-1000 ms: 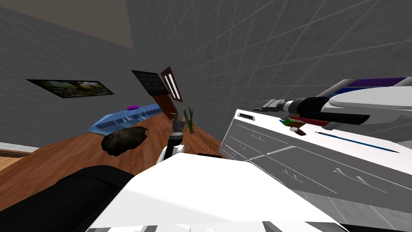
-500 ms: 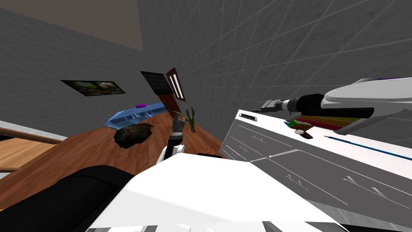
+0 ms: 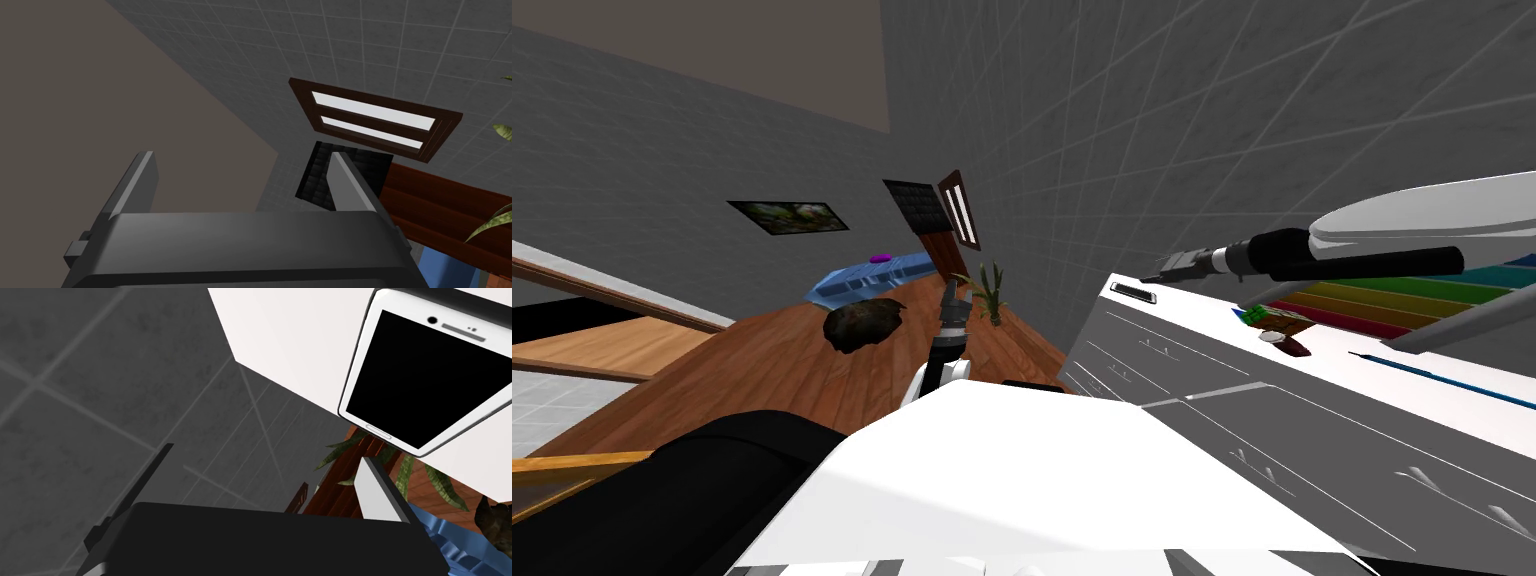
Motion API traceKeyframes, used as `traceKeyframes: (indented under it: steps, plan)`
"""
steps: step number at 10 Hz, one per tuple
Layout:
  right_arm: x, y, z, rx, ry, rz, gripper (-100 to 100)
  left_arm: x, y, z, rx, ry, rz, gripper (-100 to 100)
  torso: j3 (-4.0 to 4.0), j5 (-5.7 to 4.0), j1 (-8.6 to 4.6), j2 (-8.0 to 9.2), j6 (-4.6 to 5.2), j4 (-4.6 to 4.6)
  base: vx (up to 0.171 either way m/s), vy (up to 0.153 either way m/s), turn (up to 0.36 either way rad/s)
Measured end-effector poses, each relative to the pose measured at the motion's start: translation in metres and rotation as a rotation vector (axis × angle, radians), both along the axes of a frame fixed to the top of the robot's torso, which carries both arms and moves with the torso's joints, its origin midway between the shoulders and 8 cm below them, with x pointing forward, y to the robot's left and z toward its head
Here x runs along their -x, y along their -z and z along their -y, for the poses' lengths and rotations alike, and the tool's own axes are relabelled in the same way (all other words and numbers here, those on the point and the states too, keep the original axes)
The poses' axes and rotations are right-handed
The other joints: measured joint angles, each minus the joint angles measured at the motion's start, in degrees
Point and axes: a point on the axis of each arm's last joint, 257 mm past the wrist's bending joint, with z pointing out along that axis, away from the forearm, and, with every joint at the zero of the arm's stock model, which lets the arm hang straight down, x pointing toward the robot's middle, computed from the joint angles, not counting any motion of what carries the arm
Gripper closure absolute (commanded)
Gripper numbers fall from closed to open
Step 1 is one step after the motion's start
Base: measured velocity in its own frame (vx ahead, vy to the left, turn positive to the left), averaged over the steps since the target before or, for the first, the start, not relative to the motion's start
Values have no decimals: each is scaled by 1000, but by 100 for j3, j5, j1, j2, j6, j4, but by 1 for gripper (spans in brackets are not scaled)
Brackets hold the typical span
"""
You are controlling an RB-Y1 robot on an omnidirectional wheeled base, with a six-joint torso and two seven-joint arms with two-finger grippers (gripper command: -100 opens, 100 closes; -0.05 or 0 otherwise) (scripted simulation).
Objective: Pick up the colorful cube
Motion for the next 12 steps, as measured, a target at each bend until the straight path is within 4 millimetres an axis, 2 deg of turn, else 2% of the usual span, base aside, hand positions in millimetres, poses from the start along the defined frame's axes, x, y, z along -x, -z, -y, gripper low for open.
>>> traceKeyframes:
  steps: [7,12]
  plan:
    - [30,31,16,30,43,-239,-100,0,0,0,0,0,0,0,0,-3,-4,-2,6,1,-23,-51,108]
    - [60,43,36,47,114,-418,-100,0,0,0,0,0,0,0,-3,-4,-9,-6,4,-1,-21,-56,94]
